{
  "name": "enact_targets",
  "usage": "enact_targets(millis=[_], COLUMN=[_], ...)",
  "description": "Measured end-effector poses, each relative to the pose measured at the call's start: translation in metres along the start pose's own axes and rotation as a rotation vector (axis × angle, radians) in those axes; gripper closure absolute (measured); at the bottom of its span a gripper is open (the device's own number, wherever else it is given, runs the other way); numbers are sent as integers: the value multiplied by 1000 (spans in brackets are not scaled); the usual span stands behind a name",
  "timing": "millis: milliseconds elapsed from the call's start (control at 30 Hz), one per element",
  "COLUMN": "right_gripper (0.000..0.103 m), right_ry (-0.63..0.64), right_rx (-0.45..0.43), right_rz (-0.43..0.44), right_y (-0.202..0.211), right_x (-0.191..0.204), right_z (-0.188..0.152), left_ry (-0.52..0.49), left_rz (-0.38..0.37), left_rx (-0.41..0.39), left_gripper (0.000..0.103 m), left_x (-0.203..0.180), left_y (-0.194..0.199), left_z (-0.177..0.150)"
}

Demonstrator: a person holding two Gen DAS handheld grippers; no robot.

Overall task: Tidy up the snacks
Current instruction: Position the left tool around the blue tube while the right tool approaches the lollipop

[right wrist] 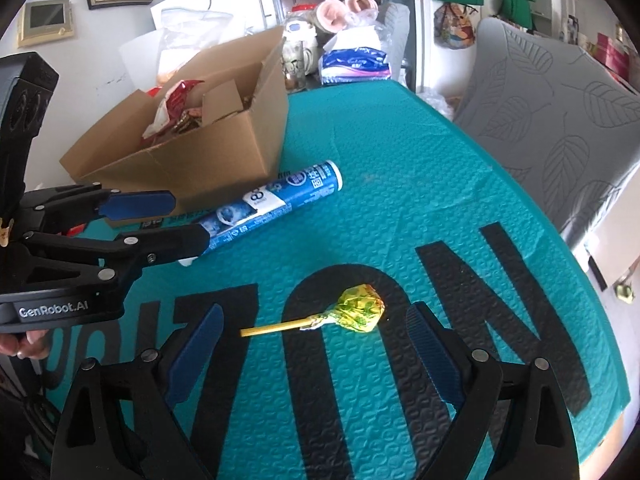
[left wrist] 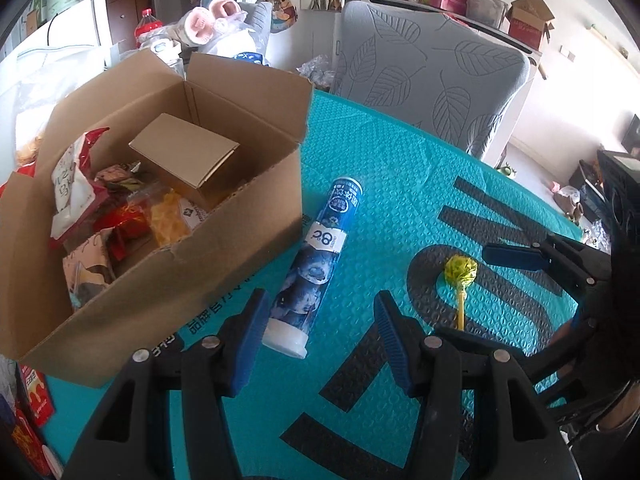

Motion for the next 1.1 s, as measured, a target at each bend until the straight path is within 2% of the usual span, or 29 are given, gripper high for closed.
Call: enact_targets(millis=[200,300,367,567,633,700,767,867,1100], right_gripper=[10,16,26,26,26,26,26,26,26], right_ry=[6,10,21,19,11,10,7,-4,-24], right_rx=[27,33,34,34,36,40,44,45,52], right_rz=[19,20,15,9,2,-8,-16,-17,-25], right_y=[-14,-15,-15,-16,-15,-11,-7,-3,6], right_x=[-5,-6,-6,-8,-8,-8,-7,-8,-6], right_z=[-2,-3,-3,-4,-6,-11,-13,-17,-26], left_ry=[-5,1,14,38,26,7,16,3,-31], left_rz=[14,31,22,5,24,56,29,2,17], left_rx=[25,39,48,41,50,52,47,60,79], left_gripper=[49,49,49,49,49,63,71,74,75], left_x=[4,7,8,8,9,11,11,7,0], left_y=[-17,-26,-31,-37,-41,-45,-45,-41,-23], left_z=[2,3,2,1,-1,-5,-7,-14,-40])
Point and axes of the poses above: each gripper's, at about its wrist camera, not at the fingertips, and y roughly against the way its jaws point, x to its left, z to its top, the point moved 8 cm from there along -y, roughly the way its jaws point, and after that the axes turned 9 degrees about y, right-handed, at the moved point
